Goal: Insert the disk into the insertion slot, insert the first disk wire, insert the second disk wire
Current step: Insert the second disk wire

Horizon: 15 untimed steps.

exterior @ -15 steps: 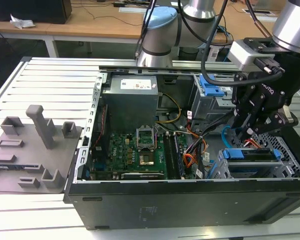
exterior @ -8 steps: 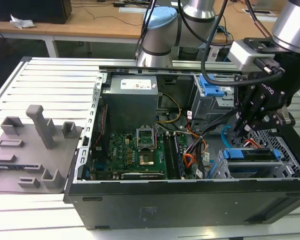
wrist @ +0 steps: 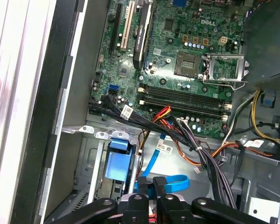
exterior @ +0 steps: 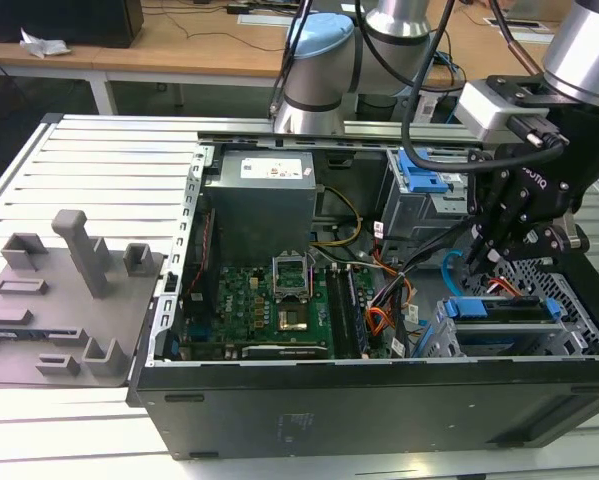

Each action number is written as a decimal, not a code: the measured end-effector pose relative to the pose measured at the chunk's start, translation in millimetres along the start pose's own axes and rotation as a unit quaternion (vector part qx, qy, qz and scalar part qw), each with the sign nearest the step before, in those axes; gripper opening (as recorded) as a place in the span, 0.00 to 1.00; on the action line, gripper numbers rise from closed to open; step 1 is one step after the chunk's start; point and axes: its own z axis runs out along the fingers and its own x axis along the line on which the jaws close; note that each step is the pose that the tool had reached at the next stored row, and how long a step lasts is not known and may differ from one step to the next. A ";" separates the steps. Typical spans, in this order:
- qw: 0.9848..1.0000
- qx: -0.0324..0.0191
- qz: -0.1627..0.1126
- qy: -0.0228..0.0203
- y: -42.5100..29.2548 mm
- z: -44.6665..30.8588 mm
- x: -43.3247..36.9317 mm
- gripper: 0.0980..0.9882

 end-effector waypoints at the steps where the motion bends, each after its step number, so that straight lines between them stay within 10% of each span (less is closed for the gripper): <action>1: 1.000 0.000 0.000 0.000 0.1 0.1 0.8 0.07; 15: 1.000 0.000 0.000 0.000 1.9 1.6 31.2 0.07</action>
